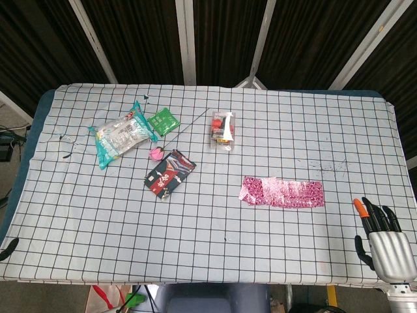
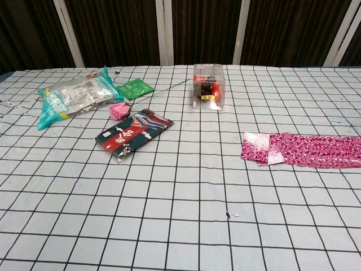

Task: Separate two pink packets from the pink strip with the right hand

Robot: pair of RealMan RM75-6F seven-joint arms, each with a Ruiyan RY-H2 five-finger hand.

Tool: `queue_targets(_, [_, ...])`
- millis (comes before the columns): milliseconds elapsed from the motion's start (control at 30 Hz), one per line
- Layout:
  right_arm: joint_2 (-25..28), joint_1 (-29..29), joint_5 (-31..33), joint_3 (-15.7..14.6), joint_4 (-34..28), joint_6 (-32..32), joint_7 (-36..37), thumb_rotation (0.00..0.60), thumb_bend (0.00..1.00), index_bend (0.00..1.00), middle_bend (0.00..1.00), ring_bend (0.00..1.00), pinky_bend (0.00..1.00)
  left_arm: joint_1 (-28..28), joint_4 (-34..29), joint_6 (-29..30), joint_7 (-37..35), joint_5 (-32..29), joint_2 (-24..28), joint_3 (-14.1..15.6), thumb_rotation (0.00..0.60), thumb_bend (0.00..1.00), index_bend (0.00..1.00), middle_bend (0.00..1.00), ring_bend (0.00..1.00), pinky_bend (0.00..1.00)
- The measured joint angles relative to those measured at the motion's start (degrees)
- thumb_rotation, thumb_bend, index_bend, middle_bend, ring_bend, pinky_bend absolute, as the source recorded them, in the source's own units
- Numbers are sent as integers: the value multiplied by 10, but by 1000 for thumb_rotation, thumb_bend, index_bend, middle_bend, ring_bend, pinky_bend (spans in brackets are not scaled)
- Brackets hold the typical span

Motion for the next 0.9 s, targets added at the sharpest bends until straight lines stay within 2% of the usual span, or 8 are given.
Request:
queue_targets(600, [-2,4,2,-2,2,-13,-5,600,564,0,65,133,98,-1,-1,-3,0,1,0,1,600,347,156,5,0,86])
queue_targets(800, [-2,11,-5,-6,2,-26,-3,600,565,0,116,187,138,5,-6,8,3,12,1,5,600,347,156,5,0,86])
queue_targets(867, [-5,15,-10,-6,3,-29,-4,600,565,0,153,225,171,7,-7,10,3,15,1,7,600,347,156,5,0,86])
queue_targets(900, [-7,18,-15,-6,4,-32,-6,600,565,0,201,265,194,7,-7,10,3,15,1,7,600,347,156,5,0,86])
